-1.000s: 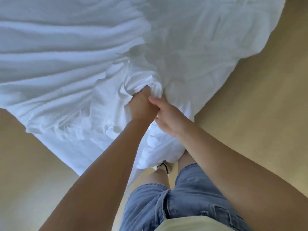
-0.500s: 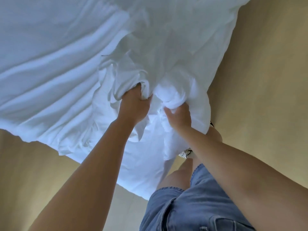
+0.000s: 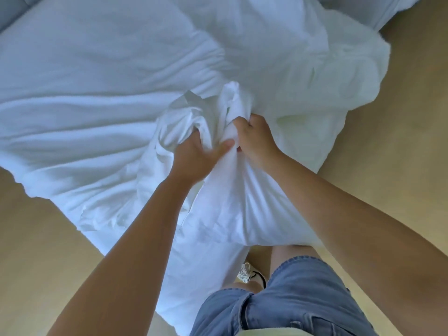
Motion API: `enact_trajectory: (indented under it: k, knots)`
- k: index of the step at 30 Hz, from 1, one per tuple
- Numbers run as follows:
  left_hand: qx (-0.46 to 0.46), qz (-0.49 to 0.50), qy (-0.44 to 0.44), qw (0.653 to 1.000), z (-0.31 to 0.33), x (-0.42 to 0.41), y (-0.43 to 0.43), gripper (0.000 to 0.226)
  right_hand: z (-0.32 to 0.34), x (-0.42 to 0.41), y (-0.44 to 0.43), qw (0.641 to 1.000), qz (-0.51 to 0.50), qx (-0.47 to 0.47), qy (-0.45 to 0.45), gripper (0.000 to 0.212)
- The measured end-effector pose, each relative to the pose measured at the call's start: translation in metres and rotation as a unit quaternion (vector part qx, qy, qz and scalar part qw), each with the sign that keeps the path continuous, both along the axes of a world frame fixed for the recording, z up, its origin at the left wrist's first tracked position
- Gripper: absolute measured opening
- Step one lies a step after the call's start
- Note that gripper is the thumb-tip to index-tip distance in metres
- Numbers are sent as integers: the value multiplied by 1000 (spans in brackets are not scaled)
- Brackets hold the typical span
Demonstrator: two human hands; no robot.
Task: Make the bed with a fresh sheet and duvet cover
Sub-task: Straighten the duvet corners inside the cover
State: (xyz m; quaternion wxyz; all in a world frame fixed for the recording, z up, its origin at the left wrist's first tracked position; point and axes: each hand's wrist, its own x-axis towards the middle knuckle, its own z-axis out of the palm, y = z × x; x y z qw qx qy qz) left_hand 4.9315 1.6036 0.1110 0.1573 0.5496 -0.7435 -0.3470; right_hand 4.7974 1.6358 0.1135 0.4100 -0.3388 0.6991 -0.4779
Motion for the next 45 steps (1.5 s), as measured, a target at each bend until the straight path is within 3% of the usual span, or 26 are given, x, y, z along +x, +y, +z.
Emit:
enact_trajectory:
  k: [3,7,10,11,13,15,17,18,20,23,26,30,31,33,35,36,38,40,41,42,45]
  knots:
    - [65,20,-12,998,11,-7,-6,68,23,-20,-35,1000,-8,-11,-21,18]
    - [41,143,79,986,11,-29,-25,45,28,-39,-91,999,39,-1,1,18]
    - [85,295,190,933,17,-51,-56,40,30,-46,-122,993,99,-40,49,10]
    - [104,333,221,911,18,-58,-69,32,31,-48,-124,985,147,-55,64,18]
    - [129,393,261,872,19,-71,-95,15,23,-54,-111,943,305,-82,107,72]
    - [143,447,295,833,17,-81,-119,18,8,-58,-81,855,462,-68,227,122]
    - [154,487,301,805,15,-88,-135,15,-17,-66,-66,765,514,-86,379,130]
    - [164,503,299,794,14,-90,-140,18,-32,-70,-67,741,499,-115,434,130]
    - [176,521,303,779,11,-92,-144,19,-51,-77,-80,730,445,-208,475,123]
    - [178,510,308,784,5,-87,-147,22,-64,-95,-119,754,426,-300,401,74]
    - [182,479,295,806,6,-80,-151,29,-42,-109,-165,785,429,-267,358,46]
    - [152,484,277,816,24,-70,-158,22,12,-92,-240,789,379,-231,425,45]
    - [149,483,281,816,29,-67,-158,19,27,-83,-258,782,360,-226,456,46]
    - [145,491,301,804,36,-58,-152,22,45,-62,-271,732,384,-203,525,44]
    - [147,525,304,781,34,-46,-139,21,43,-44,-251,677,448,-233,536,34]
    - [152,545,304,766,31,-40,-132,16,35,-37,-237,666,466,-256,524,31]
    - [171,586,313,728,21,-31,-115,8,25,-24,-209,648,500,-233,524,44]
    - [182,613,310,704,8,-26,-102,10,6,-14,-194,592,547,-144,574,69]
    - [185,619,306,700,1,-24,-99,11,1,-11,-186,578,550,-147,584,74]
    - [187,621,305,697,-4,-23,-96,11,-1,-8,-179,575,551,-168,581,71]
    - [184,631,333,676,-15,-22,-96,3,-25,-10,-181,571,517,-242,591,32]
